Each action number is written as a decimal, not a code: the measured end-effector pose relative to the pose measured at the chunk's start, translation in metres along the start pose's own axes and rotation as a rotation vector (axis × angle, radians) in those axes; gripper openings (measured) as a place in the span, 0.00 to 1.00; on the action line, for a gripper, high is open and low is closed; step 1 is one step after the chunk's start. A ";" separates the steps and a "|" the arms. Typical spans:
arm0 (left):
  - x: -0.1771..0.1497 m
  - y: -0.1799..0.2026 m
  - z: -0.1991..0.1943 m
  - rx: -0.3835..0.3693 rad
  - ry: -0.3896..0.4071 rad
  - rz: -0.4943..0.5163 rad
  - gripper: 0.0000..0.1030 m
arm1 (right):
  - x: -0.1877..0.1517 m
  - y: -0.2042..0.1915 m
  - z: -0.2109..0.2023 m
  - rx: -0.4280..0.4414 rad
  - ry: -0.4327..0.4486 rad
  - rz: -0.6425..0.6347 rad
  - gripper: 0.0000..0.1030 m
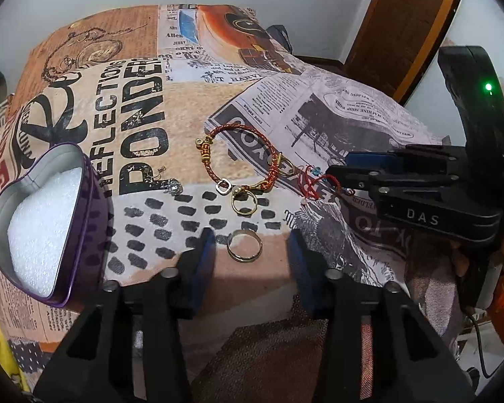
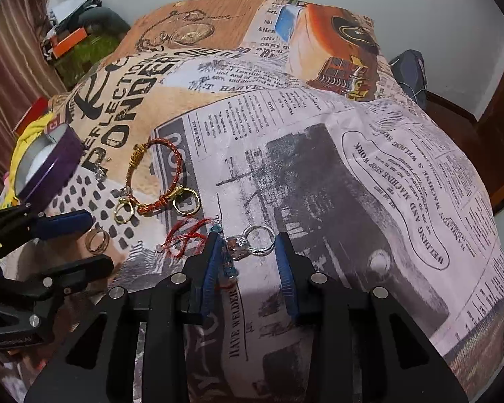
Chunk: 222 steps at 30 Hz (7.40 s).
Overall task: Organize jewelry
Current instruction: 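Grasp the gold ring with the left tool while the right tool grasps the silver keyring, then carry both items over the purple heart tin and open both tools to drop them, then move both tools back from the tin toward the remaining jewelry, then grasp the red beaded string bracelet with the right tool while the left grasps a small gold ring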
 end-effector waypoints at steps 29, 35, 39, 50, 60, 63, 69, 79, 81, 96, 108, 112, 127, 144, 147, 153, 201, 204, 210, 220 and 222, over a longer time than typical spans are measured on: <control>0.001 -0.009 -0.007 -0.027 0.042 -0.044 0.20 | 0.017 0.016 0.012 0.005 -0.024 0.015 0.28; 0.002 -0.008 -0.010 -0.033 0.058 -0.045 0.20 | 0.018 0.016 0.018 0.016 -0.028 0.014 0.27; 0.005 -0.009 -0.017 -0.034 0.083 -0.050 0.20 | 0.019 0.014 0.015 -0.006 -0.021 0.003 0.27; 0.019 -0.018 -0.065 0.008 0.191 -0.060 0.20 | 0.032 -0.002 -0.039 -0.013 0.077 0.019 0.27; 0.035 -0.051 -0.127 0.084 0.320 -0.092 0.20 | 0.064 -0.048 -0.085 0.026 0.215 -0.017 0.27; 0.038 -0.064 -0.141 0.101 0.345 -0.102 0.20 | 0.073 -0.066 -0.094 0.041 0.251 -0.036 0.27; 0.042 -0.087 -0.159 0.125 0.375 -0.110 0.20 | 0.093 -0.102 -0.098 0.089 0.298 -0.061 0.27; 0.038 -0.114 -0.141 0.114 0.315 -0.119 0.20 | 0.106 -0.144 -0.067 0.157 0.258 -0.096 0.27; 0.036 -0.119 -0.132 0.110 0.291 -0.122 0.20 | 0.106 -0.149 -0.057 0.168 0.238 -0.102 0.27; 0.027 -0.141 -0.095 0.094 0.194 -0.108 0.20 | 0.107 -0.171 -0.008 0.226 0.116 -0.156 0.27; 0.032 -0.148 -0.098 0.089 0.198 -0.128 0.21 | 0.100 -0.181 -0.002 0.223 0.087 -0.212 0.28; 0.032 -0.147 -0.104 0.101 0.209 -0.127 0.25 | 0.099 -0.181 -0.004 0.203 0.086 -0.225 0.31; 0.036 -0.138 -0.149 0.181 0.297 -0.127 0.40 | 0.094 -0.162 -0.043 0.135 0.172 -0.197 0.41; 0.011 -0.070 -0.117 0.125 0.194 -0.099 0.45 | 0.041 -0.070 -0.076 0.028 0.169 -0.036 0.41; 0.006 -0.061 -0.104 0.110 0.162 -0.099 0.45 | 0.027 -0.048 -0.076 0.003 0.146 -0.001 0.41; 0.005 -0.038 -0.077 0.079 0.104 -0.082 0.45 | 0.000 -0.012 -0.066 -0.018 0.089 0.070 0.41; 0.019 -0.006 0.009 0.019 0.000 -0.031 0.00 | 0.012 -0.017 0.012 0.122 -0.053 -0.097 0.07; 0.017 -0.009 0.002 0.024 0.010 -0.039 0.00 | 0.012 -0.017 0.009 0.120 -0.049 -0.081 0.07; 0.016 -0.008 -0.002 0.039 -0.010 -0.020 0.13 | 0.007 -0.017 -0.003 0.116 -0.026 -0.056 0.07; 0.023 0.010 0.022 0.062 -0.035 0.028 0.29 | 0.006 -0.008 -0.026 0.079 0.027 -0.037 0.07; 0.025 0.010 0.025 0.076 -0.029 0.035 0.14 | 0.007 -0.006 -0.029 0.076 0.034 -0.030 0.07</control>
Point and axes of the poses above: each gripper's, at about its wrist camera, not at the fingertips, and z roughly the way its jaws point, y to its right, x to its top, the point moved 7 cm from there along z, roughly the way its jaws point, and after that the axes turned 10 degrees about -z, right-handed, at the moved point
